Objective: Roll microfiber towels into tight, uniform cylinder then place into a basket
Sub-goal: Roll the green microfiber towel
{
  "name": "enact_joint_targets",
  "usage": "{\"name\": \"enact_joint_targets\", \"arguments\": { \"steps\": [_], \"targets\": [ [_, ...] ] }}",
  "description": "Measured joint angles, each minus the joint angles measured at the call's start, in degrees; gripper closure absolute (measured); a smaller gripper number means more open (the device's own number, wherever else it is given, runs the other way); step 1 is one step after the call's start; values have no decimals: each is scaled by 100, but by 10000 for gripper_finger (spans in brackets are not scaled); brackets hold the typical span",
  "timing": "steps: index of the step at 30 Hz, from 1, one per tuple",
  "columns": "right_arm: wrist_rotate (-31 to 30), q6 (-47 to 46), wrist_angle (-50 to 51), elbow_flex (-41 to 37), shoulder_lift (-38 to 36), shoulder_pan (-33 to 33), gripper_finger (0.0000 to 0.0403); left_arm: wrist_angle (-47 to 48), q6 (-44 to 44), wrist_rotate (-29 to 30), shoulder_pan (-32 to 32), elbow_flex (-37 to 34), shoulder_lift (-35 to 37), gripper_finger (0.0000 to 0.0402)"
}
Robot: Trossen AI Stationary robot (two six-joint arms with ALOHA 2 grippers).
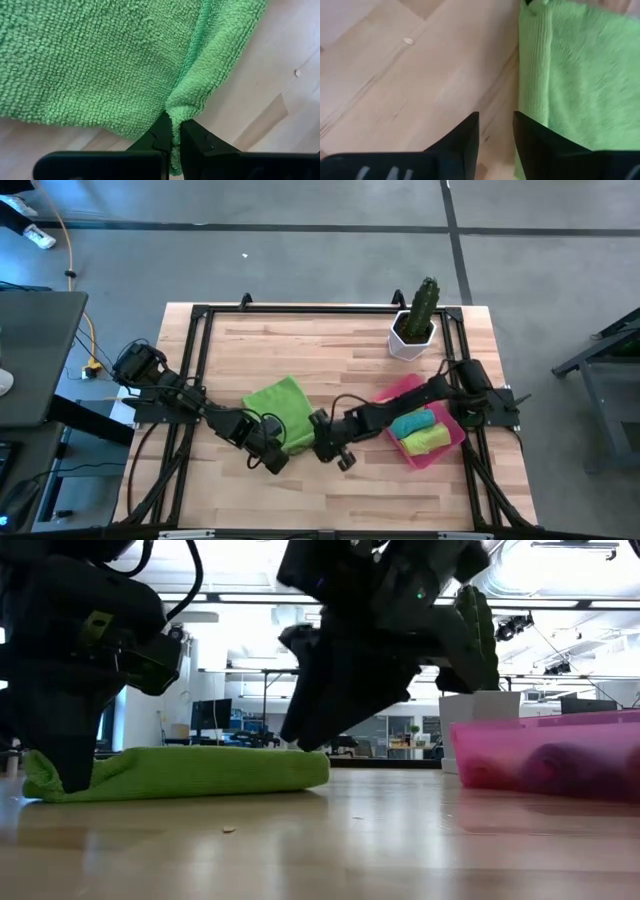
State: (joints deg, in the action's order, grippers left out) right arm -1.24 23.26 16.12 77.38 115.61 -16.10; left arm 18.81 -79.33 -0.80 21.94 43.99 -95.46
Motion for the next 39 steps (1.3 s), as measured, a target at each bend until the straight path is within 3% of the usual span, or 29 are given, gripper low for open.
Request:
{"name": "enact_joint_targets", "arguments": {
  "steps": [4,14,23,34,39],
  "targets": [
    [-456,118,-111,0,0,-165,303,-52,1,-33,-9,-7,0,392],
    [-498,-632,-116,-2,261,89,304,-200,2,-79,-23,-17,-13,392],
    [-472,-427,-134,-2,435,274,303,-210,2,-72,-23,-17,-13,392],
    [-475,-4,-284,-2,441,310,217,-214,2,-67,-23,-17,-13,392],
    [-392,-4,-392,-2,450,439,209,-223,3,-66,-25,-19,-14,392]
  ]
}}
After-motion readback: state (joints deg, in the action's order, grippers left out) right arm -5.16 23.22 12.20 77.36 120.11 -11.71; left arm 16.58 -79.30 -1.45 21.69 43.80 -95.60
